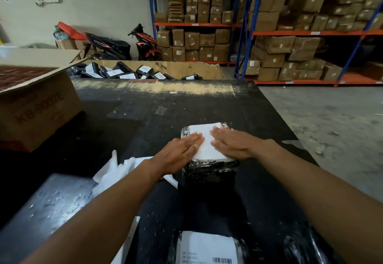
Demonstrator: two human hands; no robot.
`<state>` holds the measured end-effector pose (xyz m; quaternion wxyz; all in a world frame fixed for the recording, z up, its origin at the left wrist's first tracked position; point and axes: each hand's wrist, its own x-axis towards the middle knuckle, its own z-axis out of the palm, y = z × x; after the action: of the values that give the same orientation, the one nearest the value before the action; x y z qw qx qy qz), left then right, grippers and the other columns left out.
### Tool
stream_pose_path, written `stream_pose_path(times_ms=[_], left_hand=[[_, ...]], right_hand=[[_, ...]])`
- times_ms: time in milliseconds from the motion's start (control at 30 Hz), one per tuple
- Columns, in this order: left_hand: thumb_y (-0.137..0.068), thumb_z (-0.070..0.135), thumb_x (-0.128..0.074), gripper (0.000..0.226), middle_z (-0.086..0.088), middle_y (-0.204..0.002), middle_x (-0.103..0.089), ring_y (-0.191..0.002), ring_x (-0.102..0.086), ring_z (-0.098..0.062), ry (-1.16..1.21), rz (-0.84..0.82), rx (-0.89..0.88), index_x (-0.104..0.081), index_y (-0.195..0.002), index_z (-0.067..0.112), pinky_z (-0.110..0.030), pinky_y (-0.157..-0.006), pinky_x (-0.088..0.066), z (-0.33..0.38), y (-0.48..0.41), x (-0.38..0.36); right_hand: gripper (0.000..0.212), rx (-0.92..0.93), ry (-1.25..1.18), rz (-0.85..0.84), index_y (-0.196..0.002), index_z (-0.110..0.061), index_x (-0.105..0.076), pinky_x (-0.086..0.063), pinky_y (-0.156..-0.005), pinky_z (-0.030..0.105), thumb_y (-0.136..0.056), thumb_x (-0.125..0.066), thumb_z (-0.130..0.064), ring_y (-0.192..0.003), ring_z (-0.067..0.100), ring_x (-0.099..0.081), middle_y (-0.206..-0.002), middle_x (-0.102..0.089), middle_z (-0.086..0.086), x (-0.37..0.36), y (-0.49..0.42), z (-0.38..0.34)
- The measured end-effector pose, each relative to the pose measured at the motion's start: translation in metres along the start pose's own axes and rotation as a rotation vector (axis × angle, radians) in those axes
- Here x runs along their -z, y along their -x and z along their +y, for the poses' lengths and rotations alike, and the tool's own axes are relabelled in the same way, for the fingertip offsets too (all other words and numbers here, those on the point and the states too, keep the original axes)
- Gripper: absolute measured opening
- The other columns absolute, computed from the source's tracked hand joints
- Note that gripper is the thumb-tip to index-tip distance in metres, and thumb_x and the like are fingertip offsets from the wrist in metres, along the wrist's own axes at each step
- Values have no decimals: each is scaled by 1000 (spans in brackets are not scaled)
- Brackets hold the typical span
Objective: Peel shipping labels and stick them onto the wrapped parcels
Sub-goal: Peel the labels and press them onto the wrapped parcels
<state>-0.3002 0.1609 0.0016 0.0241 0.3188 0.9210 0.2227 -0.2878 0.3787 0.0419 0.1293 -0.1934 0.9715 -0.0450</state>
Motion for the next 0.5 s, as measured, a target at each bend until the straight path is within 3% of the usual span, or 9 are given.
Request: stream_pose_path(times_ms=[67,167,200,233,300,367,500], left_hand=[[-107,26,-29,45,8,-160,-22,-146,-16,-3,-6,-20,10,-31,-152,21,-15,-114,-7,0,1,1],[-107,27,-29,45,8,-160,-22,-147,-16,-3,9,-26,23,-30,-152,21,-19,-116,-8,1,-1,0],[-107,28,-29,45,7,-160,-22,-147,-17,-4,8,-24,29,-31,-152,21,-19,-115,-8,2,-2,0],[-107,28,-29,45,7,-160,-22,-147,-17,-5,5,-19,34,-31,-152,22,-19,-115,-9,3,-2,0],[-107,29,-29,45,8,-160,-22,-147,-17,-6,6,-15,39,-31,-152,23,-16,-113,-7,4,-1,1],[-107,29,-29,45,10,-160,-21,-147,-16,-4,7,-27,45,-30,-152,24,-10,-108,-4,3,2,2],[-107,30,-29,44,9,-158,-25,-146,-21,-7,54,-17,46,-34,-150,24,-8,-108,-5,3,-1,6]], right_hand=[[60,-40,-5,-61,-158,-14,-4,-4,-123,37,-107,-18,-41,-152,17,-1,-165,1,4,-1,17,13],[58,-117,35,-56,-147,-7,-36,-21,-120,44,-106,-17,-43,-146,25,-28,-157,-33,12,14,35,23],[58,-100,58,-34,-142,-6,-42,-22,-120,43,-105,-17,-43,-146,25,-30,-153,-39,13,19,33,20],[58,-77,59,-13,-144,-5,-40,-19,-121,42,-106,-18,-43,-148,25,-25,-155,-36,13,22,28,11],[62,-28,36,-11,-156,-8,-17,-9,-123,39,-106,-18,-44,-152,22,-7,-165,-9,9,21,16,-8],[65,-7,40,-66,-157,-12,0,-3,-123,36,-105,-17,-47,-152,20,3,-165,6,6,11,12,-14],[63,-74,2,-95,-158,-18,-7,-9,-123,40,-104,-15,-50,-152,17,-6,-165,-4,0,1,43,24]])
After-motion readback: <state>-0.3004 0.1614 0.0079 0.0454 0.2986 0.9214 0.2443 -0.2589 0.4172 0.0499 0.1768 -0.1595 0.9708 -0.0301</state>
